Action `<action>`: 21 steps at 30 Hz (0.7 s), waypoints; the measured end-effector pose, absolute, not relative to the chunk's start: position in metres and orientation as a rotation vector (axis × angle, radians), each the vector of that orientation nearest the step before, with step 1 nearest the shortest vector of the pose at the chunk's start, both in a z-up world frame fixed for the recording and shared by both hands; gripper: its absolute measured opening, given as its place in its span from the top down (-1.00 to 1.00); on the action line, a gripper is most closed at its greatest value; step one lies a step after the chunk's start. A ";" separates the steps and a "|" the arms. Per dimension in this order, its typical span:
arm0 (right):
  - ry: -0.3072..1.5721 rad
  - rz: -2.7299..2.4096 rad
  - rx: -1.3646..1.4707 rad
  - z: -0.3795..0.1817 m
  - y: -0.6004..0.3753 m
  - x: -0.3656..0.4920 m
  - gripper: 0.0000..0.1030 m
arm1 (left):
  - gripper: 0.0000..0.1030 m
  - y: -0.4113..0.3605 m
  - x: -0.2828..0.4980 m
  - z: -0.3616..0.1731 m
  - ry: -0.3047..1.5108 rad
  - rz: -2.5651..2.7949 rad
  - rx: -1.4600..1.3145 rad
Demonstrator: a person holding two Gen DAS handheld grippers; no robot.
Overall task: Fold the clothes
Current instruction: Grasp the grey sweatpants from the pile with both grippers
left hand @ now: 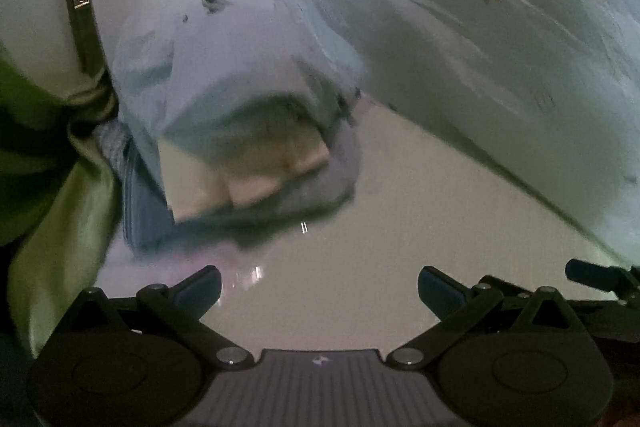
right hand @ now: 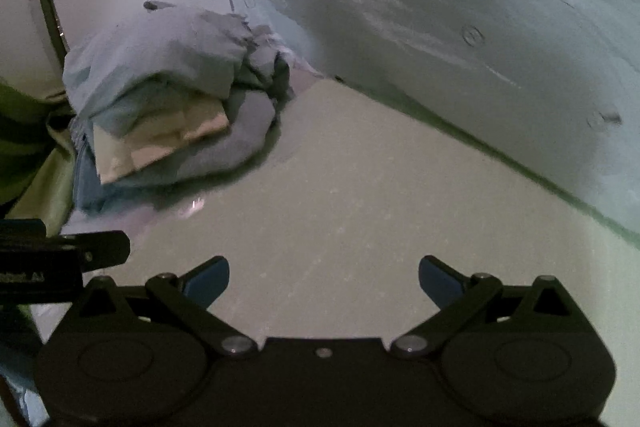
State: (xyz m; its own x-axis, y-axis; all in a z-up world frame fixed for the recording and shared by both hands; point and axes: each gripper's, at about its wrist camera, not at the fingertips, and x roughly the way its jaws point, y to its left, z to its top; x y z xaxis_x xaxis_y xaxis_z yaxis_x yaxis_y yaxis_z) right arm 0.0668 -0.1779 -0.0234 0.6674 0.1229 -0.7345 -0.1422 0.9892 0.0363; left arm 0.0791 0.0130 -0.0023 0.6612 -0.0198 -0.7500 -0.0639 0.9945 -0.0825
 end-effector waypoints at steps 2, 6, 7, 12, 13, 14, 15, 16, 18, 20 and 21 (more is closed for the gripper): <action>0.808 0.168 -0.028 -0.021 -0.173 0.089 -0.98 | -1.00 0.021 0.103 0.004 0.821 0.048 -0.113; 0.761 0.206 -0.012 -0.014 -0.160 0.142 -0.88 | -0.98 0.045 0.151 0.017 0.763 0.117 -0.149; 0.748 0.219 0.000 -0.012 -0.156 0.158 -0.87 | -0.96 0.053 0.162 0.020 0.748 0.143 -0.162; 0.697 0.331 0.092 -0.008 -0.133 0.229 -0.59 | -0.65 0.094 0.207 0.017 0.707 0.234 -0.247; 0.694 0.354 0.112 -0.009 -0.127 0.243 -0.55 | -0.51 0.099 0.214 0.013 0.720 0.234 -0.265; 0.693 0.378 0.134 -0.011 -0.121 0.257 -0.50 | -0.44 0.104 0.220 0.009 0.732 0.234 -0.283; 0.695 0.405 0.160 -0.014 -0.115 0.271 -0.48 | -0.33 0.109 0.225 0.004 0.741 0.228 -0.307; 0.702 0.435 0.193 -0.018 -0.111 0.284 -0.48 | -0.17 0.113 0.229 -0.001 0.749 0.221 -0.330; 0.705 0.477 0.240 -0.023 -0.107 0.299 -0.48 | -0.01 0.118 0.233 -0.006 0.746 0.209 -0.361; 0.681 0.486 0.247 -0.020 -0.111 0.294 -0.40 | 0.09 0.114 0.233 -0.006 0.734 0.207 -0.343; 0.669 0.490 0.250 -0.018 -0.112 0.291 -0.10 | 0.15 0.111 0.232 -0.006 0.730 0.205 -0.328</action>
